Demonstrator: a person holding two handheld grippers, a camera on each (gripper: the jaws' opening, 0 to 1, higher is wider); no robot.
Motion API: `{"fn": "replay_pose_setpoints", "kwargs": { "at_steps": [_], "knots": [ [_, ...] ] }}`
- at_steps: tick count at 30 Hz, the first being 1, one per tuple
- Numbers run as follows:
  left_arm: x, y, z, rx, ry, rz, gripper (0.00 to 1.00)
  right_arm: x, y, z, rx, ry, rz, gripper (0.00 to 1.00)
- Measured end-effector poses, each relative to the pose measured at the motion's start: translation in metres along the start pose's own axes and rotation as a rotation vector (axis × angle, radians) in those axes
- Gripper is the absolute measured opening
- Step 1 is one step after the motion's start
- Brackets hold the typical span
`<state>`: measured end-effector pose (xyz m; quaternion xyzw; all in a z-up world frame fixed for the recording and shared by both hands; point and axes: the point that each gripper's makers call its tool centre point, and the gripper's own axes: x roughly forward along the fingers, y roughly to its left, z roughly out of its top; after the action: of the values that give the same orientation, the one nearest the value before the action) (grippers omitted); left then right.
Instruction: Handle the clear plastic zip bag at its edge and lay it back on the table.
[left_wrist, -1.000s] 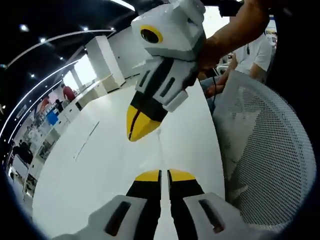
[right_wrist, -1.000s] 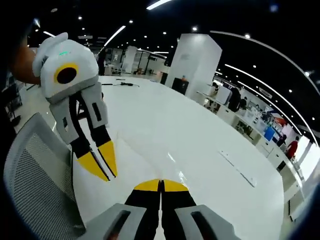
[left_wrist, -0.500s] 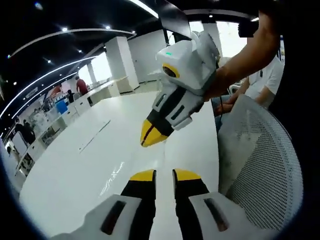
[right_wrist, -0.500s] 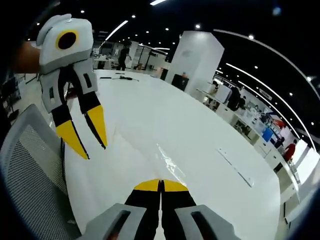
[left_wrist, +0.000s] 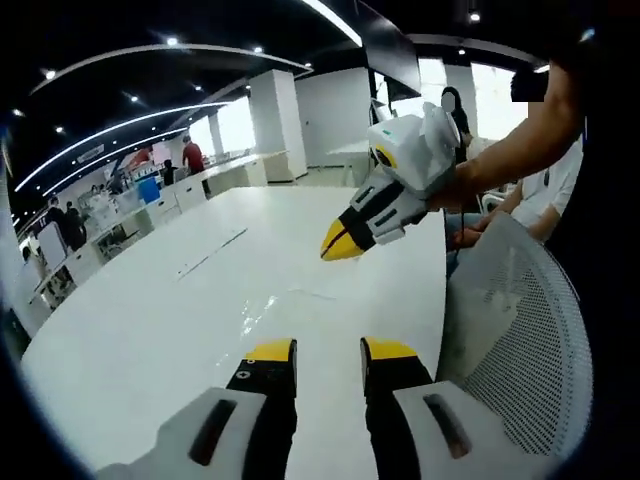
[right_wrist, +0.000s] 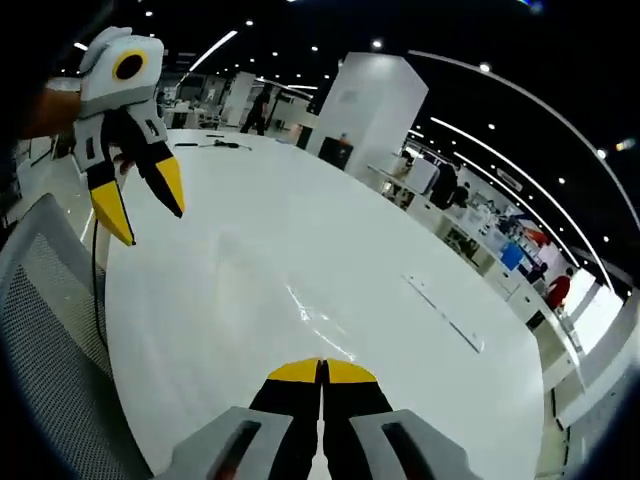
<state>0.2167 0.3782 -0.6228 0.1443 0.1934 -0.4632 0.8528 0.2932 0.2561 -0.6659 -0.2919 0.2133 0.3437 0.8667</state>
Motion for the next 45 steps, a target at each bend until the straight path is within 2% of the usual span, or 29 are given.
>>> {"fn": "replay_pose_setpoints", "kwargs": {
  "at_steps": [6, 11, 16, 24, 28, 33, 39, 42, 45],
  "knots": [
    [-0.012, 0.006, -0.006, -0.020, 0.003, 0.030, 0.27, -0.007, -0.009, -0.003, 0.012, 0.010, -0.048, 0.00],
    [-0.020, 0.008, -0.011, -0.039, 0.000, 0.044, 0.29, 0.001, -0.005, -0.007, -0.002, 0.039, -0.052, 0.00],
    [-0.029, 0.009, -0.020, -0.062, -0.004, 0.056, 0.34, 0.010, 0.002, -0.007, -0.017, 0.056, -0.037, 0.00],
    [-0.041, 0.003, -0.019, -0.082, -0.019, 0.068, 0.38, 0.029, 0.011, -0.007, -0.017, 0.078, 0.005, 0.00],
    [-0.043, 0.006, -0.021, -0.088, -0.034, 0.076, 0.38, 0.037, 0.017, -0.007, -0.046, 0.083, 0.023, 0.00],
    [-0.045, 0.010, -0.032, -0.075, -0.017, 0.076, 0.39, 0.045, 0.025, -0.006, -0.071, 0.081, 0.059, 0.00],
    [-0.044, 0.008, -0.037, -0.068, -0.007, 0.078, 0.39, 0.056, 0.031, -0.006, -0.075, 0.072, 0.094, 0.00],
    [-0.045, 0.007, -0.042, -0.074, 0.000, 0.085, 0.39, 0.057, 0.035, -0.007, -0.108, 0.072, 0.108, 0.00],
    [-0.046, 0.006, -0.047, -0.084, 0.004, 0.091, 0.39, 0.066, 0.039, -0.015, -0.112, 0.079, 0.120, 0.00]
  ]
}}
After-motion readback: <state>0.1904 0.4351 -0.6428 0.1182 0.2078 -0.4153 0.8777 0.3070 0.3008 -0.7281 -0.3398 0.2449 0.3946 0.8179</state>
